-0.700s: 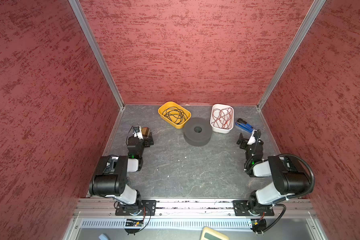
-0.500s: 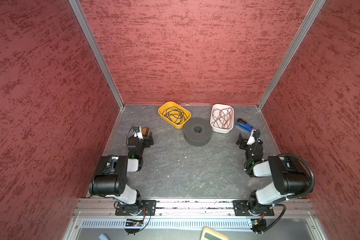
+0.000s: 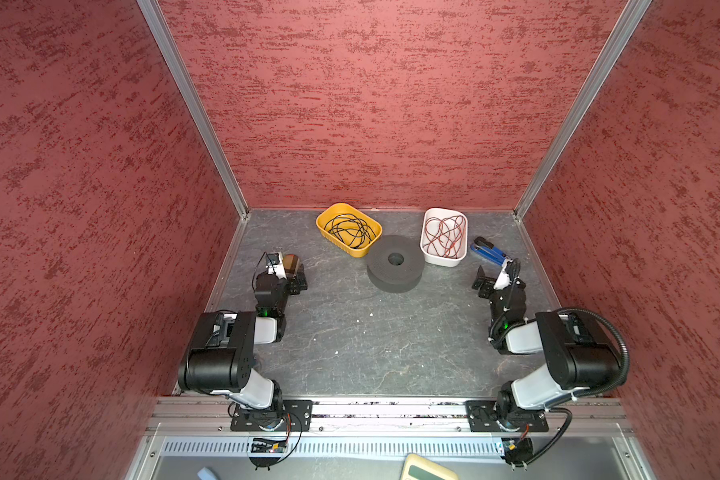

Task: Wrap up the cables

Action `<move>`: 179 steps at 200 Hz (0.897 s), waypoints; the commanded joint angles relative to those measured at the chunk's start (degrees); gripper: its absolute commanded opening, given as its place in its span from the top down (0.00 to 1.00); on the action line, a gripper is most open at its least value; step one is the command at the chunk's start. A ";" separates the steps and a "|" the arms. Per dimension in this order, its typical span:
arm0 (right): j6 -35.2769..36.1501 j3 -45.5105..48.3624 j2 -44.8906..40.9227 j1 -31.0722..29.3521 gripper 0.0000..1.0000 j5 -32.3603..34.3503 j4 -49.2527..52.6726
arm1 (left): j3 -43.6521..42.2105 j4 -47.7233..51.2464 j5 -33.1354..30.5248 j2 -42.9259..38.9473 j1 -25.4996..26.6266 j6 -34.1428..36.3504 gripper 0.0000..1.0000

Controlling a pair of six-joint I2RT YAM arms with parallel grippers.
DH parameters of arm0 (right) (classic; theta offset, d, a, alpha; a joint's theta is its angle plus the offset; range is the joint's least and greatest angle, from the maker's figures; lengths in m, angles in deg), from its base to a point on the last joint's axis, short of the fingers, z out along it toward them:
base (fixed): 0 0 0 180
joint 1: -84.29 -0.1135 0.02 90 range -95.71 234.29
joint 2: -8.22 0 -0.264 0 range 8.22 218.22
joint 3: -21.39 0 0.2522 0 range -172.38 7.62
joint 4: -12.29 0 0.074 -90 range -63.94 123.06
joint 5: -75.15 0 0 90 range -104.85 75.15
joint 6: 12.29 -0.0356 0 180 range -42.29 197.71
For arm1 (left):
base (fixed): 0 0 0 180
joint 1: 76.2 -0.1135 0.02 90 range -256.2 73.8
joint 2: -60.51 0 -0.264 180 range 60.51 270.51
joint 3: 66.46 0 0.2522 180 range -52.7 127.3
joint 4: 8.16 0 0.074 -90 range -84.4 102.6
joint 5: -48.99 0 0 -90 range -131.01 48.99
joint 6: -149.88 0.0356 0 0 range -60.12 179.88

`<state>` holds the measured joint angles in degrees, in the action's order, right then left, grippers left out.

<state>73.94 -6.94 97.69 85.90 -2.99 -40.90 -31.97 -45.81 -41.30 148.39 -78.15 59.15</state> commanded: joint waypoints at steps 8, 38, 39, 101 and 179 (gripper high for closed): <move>-0.02 -0.48 -0.64 0.12 0.01 1.35 -1.42 | 0.62 -0.50 0.30 0.02 -0.21 -0.21 0.01; -0.10 -0.55 -0.64 0.11 0.01 1.39 -1.33 | 0.63 -0.43 0.15 0.06 -0.15 -0.15 0.01; -0.05 -0.55 -0.63 0.09 0.01 1.40 -1.33 | 0.63 -0.43 0.13 0.04 -0.11 -0.15 0.01; -0.07 -0.56 -0.66 0.12 0.01 1.37 -1.33 | 0.67 -0.31 -0.18 0.05 0.04 -0.13 0.01; 0.79 -1.19 -1.69 0.11 0.01 -0.70 0.75 | 0.69 -0.28 -1.06 -0.17 0.38 0.11 0.01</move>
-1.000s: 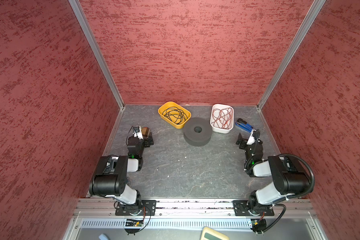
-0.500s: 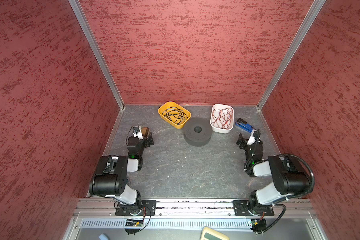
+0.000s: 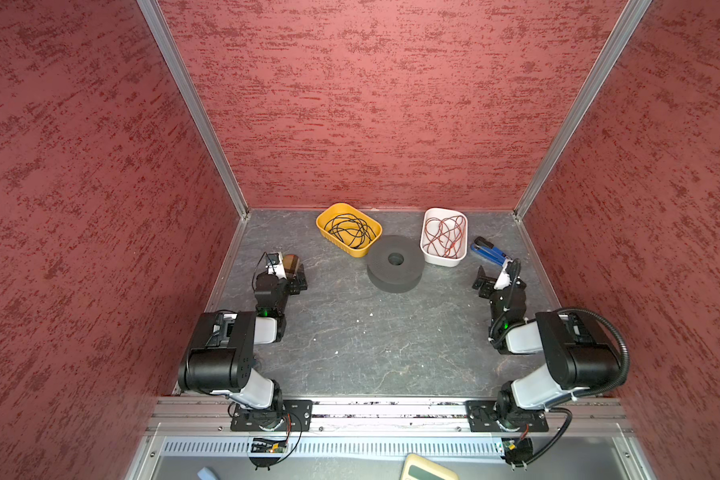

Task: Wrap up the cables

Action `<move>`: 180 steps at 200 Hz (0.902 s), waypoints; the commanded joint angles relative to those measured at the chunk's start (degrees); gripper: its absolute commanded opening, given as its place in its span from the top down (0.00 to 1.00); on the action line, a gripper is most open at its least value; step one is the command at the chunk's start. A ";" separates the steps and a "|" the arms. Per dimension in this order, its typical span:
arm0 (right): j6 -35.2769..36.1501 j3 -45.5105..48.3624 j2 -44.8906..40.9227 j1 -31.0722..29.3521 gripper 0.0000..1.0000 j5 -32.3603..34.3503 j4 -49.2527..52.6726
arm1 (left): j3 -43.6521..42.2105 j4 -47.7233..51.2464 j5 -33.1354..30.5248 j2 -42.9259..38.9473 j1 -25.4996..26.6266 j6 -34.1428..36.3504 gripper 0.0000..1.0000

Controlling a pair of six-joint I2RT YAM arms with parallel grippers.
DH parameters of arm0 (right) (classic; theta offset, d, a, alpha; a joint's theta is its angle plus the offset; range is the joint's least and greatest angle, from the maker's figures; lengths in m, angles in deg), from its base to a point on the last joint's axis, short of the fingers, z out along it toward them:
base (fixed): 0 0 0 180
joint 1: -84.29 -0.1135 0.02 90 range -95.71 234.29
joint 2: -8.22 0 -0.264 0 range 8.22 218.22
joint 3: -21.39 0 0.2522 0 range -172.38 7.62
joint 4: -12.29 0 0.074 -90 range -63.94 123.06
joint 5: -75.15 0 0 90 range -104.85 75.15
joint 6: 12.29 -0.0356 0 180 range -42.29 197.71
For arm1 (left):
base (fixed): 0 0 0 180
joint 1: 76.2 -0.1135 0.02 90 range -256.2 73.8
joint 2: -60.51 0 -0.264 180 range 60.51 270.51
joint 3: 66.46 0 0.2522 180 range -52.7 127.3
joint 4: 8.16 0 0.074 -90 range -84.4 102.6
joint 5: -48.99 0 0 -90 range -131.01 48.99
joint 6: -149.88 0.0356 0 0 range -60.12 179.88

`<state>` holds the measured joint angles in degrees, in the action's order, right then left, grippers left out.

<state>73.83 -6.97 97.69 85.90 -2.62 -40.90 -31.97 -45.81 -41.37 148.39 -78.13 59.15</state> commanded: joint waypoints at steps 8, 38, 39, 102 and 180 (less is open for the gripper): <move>1.43 -2.28 -2.92 -0.02 0.01 -2.18 3.64 | 1.32 1.44 -2.34 -0.85 0.64 -0.15 0.01; 1.60 -10.05 -7.88 -0.67 0.01 -0.01 20.96 | 8.05 17.15 -3.55 -4.56 1.57 0.30 0.01; 1.60 -10.25 -7.98 -0.66 0.01 0.25 21.37 | 8.47 17.98 -3.62 -4.64 1.57 0.25 0.01; -7.50 -28.10 -7.11 -3.19 0.01 7.61 44.87 | 31.55 53.08 -1.54 -1.88 3.77 -6.72 0.06; -12.98 -49.11 2.50 -8.70 0.01 -3.26 64.92 | 59.22 77.50 1.59 10.73 12.01 -17.50 0.08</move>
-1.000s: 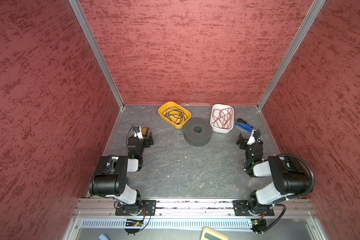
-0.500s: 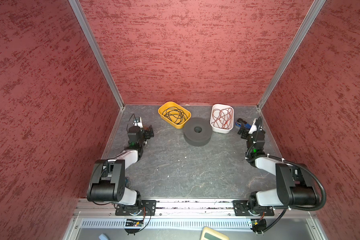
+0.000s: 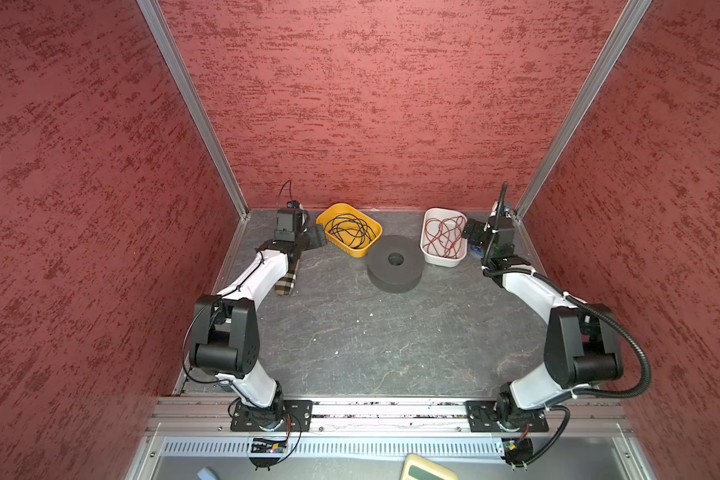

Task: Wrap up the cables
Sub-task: 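Reach the left gripper into the yellow tray while the right moves over the white tray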

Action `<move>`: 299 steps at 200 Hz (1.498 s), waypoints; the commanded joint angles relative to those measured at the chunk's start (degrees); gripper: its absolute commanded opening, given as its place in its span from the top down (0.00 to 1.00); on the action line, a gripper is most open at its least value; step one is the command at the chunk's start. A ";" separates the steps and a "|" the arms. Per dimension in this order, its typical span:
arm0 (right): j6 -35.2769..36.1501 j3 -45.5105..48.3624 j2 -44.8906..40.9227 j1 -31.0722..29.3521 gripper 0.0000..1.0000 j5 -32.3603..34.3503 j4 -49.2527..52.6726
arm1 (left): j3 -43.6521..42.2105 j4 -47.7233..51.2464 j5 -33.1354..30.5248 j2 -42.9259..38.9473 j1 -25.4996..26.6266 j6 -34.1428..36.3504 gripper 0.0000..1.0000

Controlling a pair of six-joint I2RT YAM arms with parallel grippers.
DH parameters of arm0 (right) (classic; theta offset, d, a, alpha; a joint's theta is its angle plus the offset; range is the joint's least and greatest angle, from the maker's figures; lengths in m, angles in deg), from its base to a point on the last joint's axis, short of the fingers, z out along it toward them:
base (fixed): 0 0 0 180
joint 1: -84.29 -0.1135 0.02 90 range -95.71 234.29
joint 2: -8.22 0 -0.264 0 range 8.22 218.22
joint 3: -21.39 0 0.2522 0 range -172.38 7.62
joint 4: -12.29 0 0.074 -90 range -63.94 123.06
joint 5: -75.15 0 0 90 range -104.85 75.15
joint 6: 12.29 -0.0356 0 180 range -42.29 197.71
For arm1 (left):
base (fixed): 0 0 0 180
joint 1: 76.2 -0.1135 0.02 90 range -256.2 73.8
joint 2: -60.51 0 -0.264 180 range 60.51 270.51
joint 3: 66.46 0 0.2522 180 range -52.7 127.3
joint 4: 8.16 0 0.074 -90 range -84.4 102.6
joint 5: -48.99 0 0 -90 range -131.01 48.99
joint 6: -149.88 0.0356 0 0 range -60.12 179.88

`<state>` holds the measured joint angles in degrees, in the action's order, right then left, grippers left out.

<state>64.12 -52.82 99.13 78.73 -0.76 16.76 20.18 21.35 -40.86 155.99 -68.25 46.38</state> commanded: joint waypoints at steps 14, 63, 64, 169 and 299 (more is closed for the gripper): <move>-4.38 -5.72 2.35 -2.39 0.01 -6.97 9.47 | 13.08 14.11 3.39 6.17 3.13 -5.95 0.08; -4.03 -10.90 3.93 -6.03 0.01 -6.66 13.73 | 34.27 27.11 5.31 19.23 5.61 -7.18 0.08; -4.06 -11.04 3.97 -6.12 0.01 -6.73 13.93 | 34.62 27.17 5.35 19.49 5.60 -7.21 0.08; -3.03 -12.00 2.96 -9.28 0.01 -10.51 18.56 | 55.17 34.11 3.78 38.45 7.86 -7.96 0.10; -3.12 -7.05 -0.97 -10.74 0.01 -16.55 17.49 | 68.62 38.95 -8.06 52.21 12.88 -1.62 0.13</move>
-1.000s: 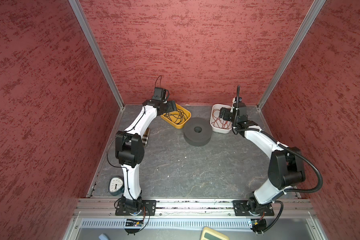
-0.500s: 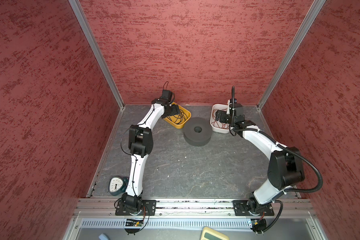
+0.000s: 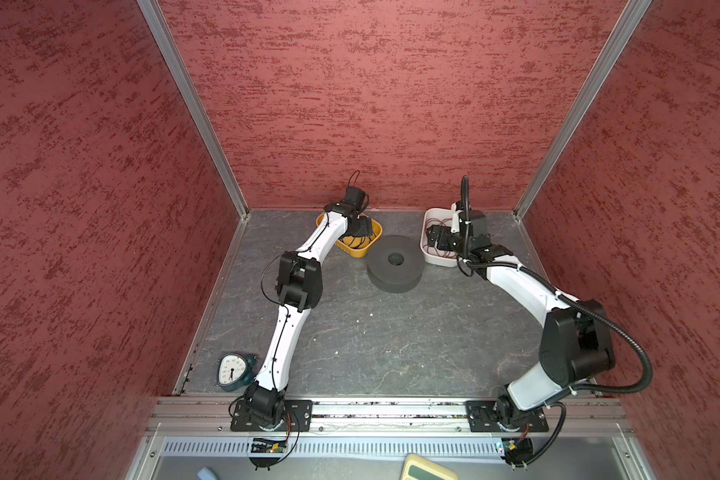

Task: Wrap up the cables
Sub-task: 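Reach the left gripper into the yellow tray while the right moves over the white tray, then grasp the black cable in the yellow tray with the left gripper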

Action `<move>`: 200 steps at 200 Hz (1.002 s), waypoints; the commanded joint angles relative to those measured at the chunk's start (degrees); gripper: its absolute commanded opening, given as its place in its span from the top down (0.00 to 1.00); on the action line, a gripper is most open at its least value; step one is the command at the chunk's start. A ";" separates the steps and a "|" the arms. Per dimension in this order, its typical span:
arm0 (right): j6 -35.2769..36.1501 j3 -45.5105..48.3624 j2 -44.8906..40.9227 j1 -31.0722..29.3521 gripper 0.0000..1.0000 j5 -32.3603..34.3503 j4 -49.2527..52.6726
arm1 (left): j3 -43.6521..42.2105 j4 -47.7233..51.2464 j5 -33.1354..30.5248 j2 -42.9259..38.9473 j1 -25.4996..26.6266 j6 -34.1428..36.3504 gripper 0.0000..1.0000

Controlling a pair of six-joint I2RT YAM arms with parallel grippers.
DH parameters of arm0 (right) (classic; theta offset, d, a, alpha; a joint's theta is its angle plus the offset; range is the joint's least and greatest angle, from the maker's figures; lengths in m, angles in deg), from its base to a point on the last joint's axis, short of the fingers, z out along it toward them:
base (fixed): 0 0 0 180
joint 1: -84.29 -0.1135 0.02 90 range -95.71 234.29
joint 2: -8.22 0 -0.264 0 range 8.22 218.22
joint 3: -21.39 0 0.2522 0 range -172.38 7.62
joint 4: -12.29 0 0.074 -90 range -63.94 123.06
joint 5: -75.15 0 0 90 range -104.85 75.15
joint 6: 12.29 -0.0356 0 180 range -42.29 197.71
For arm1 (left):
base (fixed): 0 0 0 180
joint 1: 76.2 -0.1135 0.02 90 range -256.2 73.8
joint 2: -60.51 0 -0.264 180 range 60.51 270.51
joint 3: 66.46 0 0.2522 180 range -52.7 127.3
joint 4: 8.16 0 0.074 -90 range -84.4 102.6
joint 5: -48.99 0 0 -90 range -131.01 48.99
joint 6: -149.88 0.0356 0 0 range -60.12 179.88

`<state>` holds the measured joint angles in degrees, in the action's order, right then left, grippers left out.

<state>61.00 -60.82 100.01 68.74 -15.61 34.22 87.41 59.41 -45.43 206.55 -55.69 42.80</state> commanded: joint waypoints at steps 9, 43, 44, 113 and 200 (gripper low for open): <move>0.01 0.95 -1.85 -0.94 0.01 -1.70 0.48 | 1.45 0.71 -3.55 2.24 0.32 1.94 0.13; -0.02 0.62 -1.82 -1.46 0.01 -1.58 1.56 | 1.86 -0.86 -3.83 3.94 0.31 2.05 0.14; -0.02 0.62 -1.82 -1.46 0.01 -1.58 1.56 | 1.89 -0.96 -3.88 4.01 0.36 2.10 0.14; 0.21 -2.37 0.16 -2.36 0.01 -0.92 4.34 | 3.68 -3.94 -4.02 6.87 0.93 5.43 0.16; 1.50 -8.35 4.18 -3.41 0.01 -0.83 7.58 | 3.74 -1.77 -4.21 9.79 2.25 4.89 0.29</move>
<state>61.63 -66.68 103.09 65.85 -16.28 40.19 90.36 56.11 -49.08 213.92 -54.42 47.30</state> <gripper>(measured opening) 0.989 0.742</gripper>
